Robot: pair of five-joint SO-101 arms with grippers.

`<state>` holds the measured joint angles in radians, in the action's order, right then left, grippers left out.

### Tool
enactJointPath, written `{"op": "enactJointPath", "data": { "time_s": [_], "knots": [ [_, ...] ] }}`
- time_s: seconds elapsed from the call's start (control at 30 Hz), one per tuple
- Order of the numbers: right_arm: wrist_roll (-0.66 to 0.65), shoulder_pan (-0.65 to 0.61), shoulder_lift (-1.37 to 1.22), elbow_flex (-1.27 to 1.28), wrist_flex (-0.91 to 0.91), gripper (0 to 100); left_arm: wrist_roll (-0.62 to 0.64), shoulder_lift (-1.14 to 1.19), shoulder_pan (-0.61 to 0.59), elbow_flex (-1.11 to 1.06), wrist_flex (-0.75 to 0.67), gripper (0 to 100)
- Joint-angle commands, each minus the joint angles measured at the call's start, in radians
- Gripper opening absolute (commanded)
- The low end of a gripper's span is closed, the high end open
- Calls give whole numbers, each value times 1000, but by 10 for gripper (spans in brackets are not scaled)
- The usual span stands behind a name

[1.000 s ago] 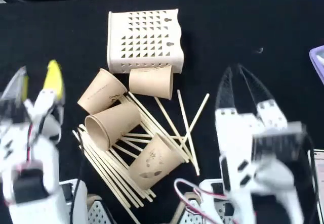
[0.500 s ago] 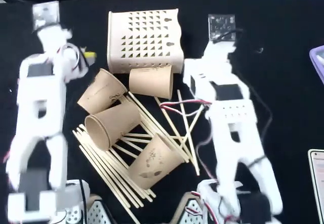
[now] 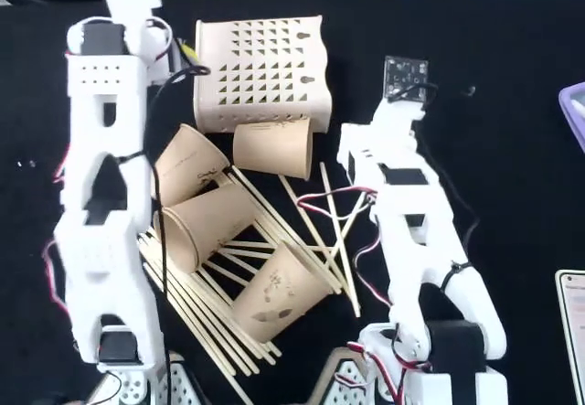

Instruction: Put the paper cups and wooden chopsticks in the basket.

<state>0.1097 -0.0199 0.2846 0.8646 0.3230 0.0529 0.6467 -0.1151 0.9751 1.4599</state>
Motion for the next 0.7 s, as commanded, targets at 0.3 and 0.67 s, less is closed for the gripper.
{"op": "enactJointPath", "data": {
  "time_s": [0.3, 0.67],
  "knots": [
    [5, -18, 2, -4, -43, 240, 5, 365, -97, 458, 104, 295],
    [5, -54, 2, 16, -44, 240, 3, 543, -222, 634, 183, 295]
  ]
}}
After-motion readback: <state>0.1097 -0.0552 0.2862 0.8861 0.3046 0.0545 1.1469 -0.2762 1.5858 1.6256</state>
